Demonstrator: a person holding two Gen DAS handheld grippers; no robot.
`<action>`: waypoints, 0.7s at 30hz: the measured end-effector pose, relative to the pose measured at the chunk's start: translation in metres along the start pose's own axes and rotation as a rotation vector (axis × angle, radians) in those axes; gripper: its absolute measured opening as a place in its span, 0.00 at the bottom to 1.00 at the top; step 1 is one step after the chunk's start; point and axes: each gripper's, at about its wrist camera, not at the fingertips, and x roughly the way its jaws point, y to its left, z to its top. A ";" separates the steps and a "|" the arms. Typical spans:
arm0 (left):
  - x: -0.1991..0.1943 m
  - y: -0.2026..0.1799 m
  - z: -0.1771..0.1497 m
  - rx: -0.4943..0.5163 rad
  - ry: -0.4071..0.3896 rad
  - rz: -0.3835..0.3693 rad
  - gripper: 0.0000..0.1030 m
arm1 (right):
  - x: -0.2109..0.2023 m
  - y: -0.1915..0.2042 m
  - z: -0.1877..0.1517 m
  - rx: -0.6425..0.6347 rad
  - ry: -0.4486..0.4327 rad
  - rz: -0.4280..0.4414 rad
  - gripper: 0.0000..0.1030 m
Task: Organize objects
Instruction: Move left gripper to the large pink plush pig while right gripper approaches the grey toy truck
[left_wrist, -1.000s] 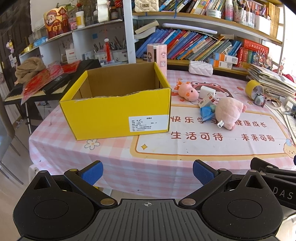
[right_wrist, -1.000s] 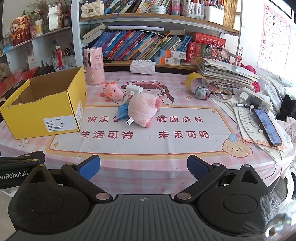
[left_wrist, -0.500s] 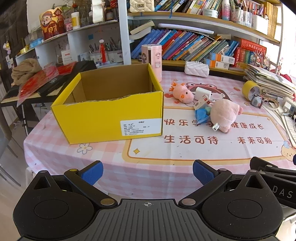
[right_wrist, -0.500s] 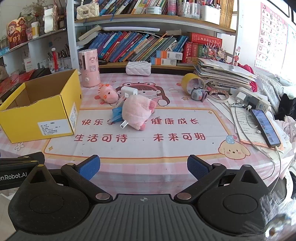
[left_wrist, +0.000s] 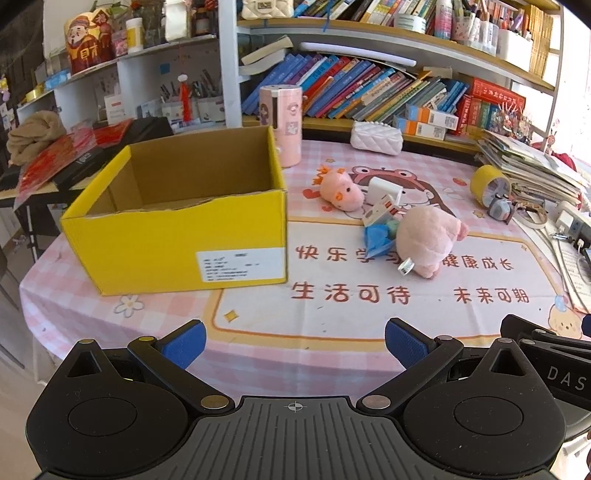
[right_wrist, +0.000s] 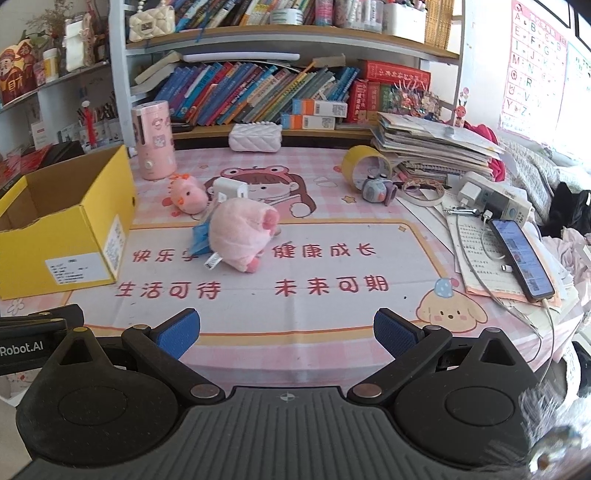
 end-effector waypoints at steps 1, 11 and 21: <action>0.002 -0.002 0.001 0.000 -0.001 -0.002 1.00 | 0.002 -0.002 0.001 0.002 0.001 0.000 0.99; 0.029 -0.029 0.019 -0.013 0.010 -0.007 1.00 | 0.030 -0.028 0.023 0.020 -0.005 0.035 0.99; 0.062 -0.071 0.043 -0.007 0.017 -0.016 1.00 | 0.065 -0.062 0.059 0.019 -0.032 0.053 1.00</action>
